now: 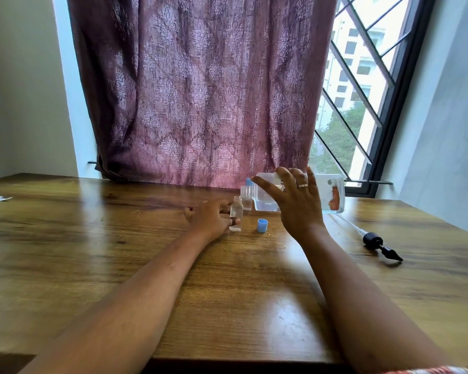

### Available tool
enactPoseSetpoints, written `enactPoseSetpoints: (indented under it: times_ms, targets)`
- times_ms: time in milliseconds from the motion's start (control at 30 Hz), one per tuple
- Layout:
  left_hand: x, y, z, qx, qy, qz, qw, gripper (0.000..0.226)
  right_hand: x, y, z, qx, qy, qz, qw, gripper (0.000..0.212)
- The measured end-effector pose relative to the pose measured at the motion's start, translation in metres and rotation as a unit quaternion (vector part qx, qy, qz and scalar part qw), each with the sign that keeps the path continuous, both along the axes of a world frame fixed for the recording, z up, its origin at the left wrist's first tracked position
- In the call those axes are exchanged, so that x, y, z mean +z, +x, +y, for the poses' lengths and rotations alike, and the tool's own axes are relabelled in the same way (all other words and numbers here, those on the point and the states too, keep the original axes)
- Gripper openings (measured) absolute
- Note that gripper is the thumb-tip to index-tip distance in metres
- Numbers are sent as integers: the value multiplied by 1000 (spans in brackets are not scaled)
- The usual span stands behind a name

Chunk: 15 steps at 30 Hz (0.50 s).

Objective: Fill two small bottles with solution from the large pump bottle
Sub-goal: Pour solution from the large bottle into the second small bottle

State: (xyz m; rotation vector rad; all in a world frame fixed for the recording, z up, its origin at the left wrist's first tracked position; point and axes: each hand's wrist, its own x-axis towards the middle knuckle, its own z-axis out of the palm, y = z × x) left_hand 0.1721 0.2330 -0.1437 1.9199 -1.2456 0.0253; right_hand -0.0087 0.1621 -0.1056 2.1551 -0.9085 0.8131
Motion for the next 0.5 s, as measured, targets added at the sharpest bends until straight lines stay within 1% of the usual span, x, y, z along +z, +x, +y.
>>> enactPoseSetpoints:
  times_ms: [500]
  targets:
    - [-1, 1, -1, -2, -7, 6, 1000, 49, -2, 0, -3, 4, -16, -5, 1000, 96]
